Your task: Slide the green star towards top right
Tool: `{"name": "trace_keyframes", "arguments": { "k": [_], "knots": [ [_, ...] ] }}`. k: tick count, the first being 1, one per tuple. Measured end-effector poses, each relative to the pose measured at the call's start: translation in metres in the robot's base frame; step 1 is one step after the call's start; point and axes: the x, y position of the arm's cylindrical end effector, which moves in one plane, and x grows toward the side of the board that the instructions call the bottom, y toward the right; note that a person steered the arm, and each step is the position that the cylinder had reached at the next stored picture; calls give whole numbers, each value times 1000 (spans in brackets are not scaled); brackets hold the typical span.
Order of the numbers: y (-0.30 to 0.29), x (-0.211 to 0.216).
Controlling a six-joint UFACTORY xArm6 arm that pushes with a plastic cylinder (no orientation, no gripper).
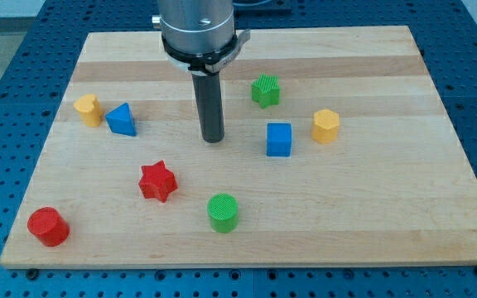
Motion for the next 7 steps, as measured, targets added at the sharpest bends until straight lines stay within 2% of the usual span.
{"name": "trace_keyframes", "arguments": {
  "k": [1,3,5,6,7],
  "knots": [
    [5,74],
    [5,81],
    [5,-52],
    [5,-30],
    [5,31]
  ]
}}
